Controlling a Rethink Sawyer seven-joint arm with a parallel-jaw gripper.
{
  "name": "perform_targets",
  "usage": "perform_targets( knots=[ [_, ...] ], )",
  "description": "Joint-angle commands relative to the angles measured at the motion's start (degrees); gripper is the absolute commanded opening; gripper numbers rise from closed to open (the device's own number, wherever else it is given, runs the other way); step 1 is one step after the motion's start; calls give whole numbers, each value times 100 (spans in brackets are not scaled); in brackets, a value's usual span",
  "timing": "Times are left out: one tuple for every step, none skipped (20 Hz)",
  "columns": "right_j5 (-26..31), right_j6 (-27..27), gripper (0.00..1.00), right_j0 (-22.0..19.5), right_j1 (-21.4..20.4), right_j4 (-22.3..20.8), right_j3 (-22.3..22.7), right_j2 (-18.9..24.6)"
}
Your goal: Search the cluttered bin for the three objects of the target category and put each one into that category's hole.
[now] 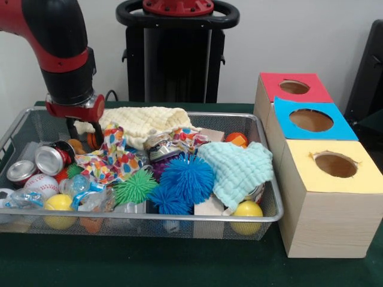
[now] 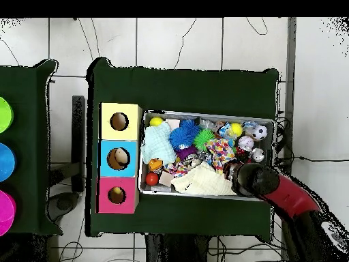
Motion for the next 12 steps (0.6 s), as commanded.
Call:
perform_targets(
  knots=[
    [-209, 659, 100, 100, 217, -97, -448, 121],
    [-178, 629, 100, 99, 230, -110, -478, 111],
    [-174, 587, 100, 81, 259, -127, -511, 114],
    [-163, 580, 100, 72, 274, -124, -523, 113],
    [-188, 556, 100, 49, 287, -136, -538, 120],
    [-161, 552, 100, 63, 295, -135, -571, 114],
    [-110, 523, 100, 55, 297, -139, -608, 108],
    [-75, 512, 100, 67, 288, -143, -640, 100],
    [16, 487, 100, 84, 253, -152, -685, 70],
    [57, 481, 100, 102, 227, -162, -701, 47],
    [153, 466, 100, 126, 212, -173, -742, 13],
    [137, 481, 100, 142, 201, -179, -744, -3]
  ],
)
